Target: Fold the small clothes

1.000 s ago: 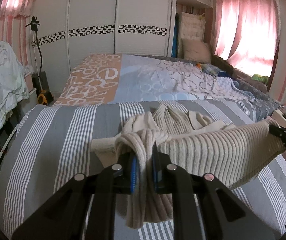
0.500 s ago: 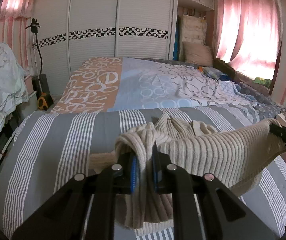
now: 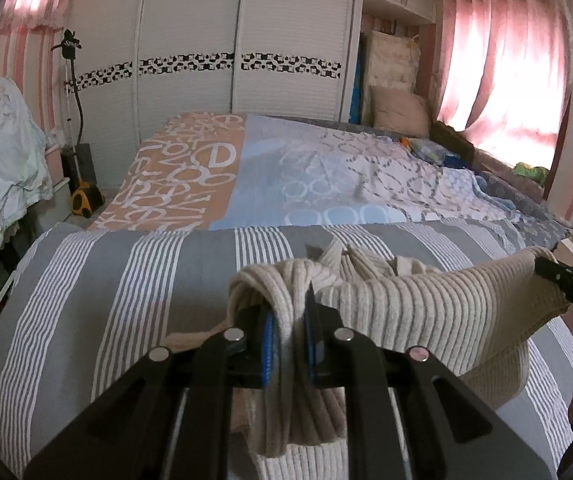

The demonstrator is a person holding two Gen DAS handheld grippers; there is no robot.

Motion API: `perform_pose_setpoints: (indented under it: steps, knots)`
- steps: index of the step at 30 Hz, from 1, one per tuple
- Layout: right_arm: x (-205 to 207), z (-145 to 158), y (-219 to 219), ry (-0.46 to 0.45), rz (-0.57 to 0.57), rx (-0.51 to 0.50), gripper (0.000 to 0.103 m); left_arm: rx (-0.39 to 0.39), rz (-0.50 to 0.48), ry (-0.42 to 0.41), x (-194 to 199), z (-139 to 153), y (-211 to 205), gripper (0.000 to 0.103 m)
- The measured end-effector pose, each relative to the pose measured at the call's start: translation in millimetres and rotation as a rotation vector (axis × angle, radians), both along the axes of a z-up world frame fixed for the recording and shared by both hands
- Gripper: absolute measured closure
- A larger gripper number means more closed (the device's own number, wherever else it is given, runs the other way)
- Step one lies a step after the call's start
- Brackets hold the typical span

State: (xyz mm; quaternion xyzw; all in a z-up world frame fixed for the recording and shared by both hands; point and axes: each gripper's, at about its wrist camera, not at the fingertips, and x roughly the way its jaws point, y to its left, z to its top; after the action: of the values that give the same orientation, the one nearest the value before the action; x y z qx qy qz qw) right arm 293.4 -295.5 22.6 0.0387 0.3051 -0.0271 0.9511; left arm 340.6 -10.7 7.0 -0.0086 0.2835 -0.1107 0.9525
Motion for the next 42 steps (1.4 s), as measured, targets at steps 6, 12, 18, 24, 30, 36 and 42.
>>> perform_pose_setpoints:
  steps: [6, 12, 18, 24, 30, 36, 42]
  knots:
    - [25.2, -11.3, 9.0, 0.020, 0.010, -0.021, 0.091, -0.019, 0.016, 0.053, 25.3, -20.3, 1.1, 0.090]
    - [48.3, -15.3, 10.8, 0.041, 0.024, -0.037, 0.091, -0.069, 0.032, 0.090, 48.4, -28.3, 9.2, 0.090]
    - [57.3, -27.1, 11.7, 0.071, 0.027, -0.052, 0.091, -0.052, 0.022, 0.122, 59.6, -41.4, 6.9, 0.090]
    - [67.3, -24.8, 11.4, 0.085, 0.020, -0.045, 0.088, -0.024, 0.014, 0.170, 71.7, -42.4, 2.2, 0.077]
    - [106.8, -6.9, 0.3, 0.104, -0.059, -0.003, 0.072, -0.108, 0.180, 0.198, 109.0, -23.4, 30.9, 0.021]
    - [102.7, 21.3, -0.3, 0.038, -0.061, -0.036, 0.060, -0.057, 0.178, 0.108, 102.4, 3.0, 36.2, 0.021]
    - [101.8, 13.3, -3.7, 0.058, -0.068, -0.025, 0.061, -0.037, 0.164, 0.130, 99.6, -7.6, 35.6, 0.021]
